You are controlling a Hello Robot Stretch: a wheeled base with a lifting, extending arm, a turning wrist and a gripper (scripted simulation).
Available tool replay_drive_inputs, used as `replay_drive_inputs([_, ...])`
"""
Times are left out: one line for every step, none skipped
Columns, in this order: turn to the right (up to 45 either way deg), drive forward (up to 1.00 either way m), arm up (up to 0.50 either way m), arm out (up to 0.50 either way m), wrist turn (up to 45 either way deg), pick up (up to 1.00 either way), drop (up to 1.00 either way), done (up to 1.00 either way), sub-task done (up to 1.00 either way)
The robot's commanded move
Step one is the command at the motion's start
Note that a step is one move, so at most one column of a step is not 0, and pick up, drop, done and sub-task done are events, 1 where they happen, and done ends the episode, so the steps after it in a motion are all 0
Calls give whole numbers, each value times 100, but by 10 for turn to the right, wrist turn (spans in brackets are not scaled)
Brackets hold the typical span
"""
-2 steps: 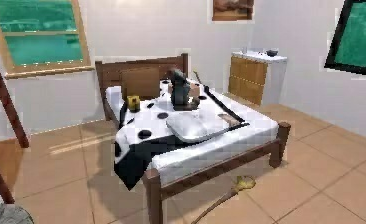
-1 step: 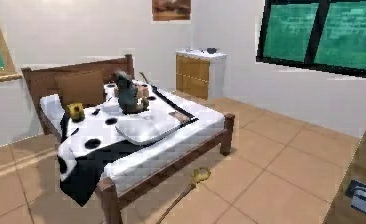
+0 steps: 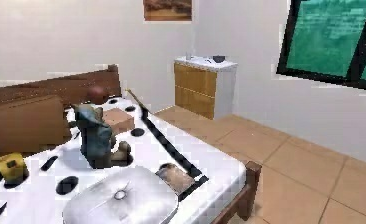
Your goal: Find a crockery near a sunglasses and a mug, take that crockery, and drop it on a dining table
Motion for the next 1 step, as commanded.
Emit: replay_drive_inputs([420, 0, 0, 0, 0, 0, 0, 0, 0])
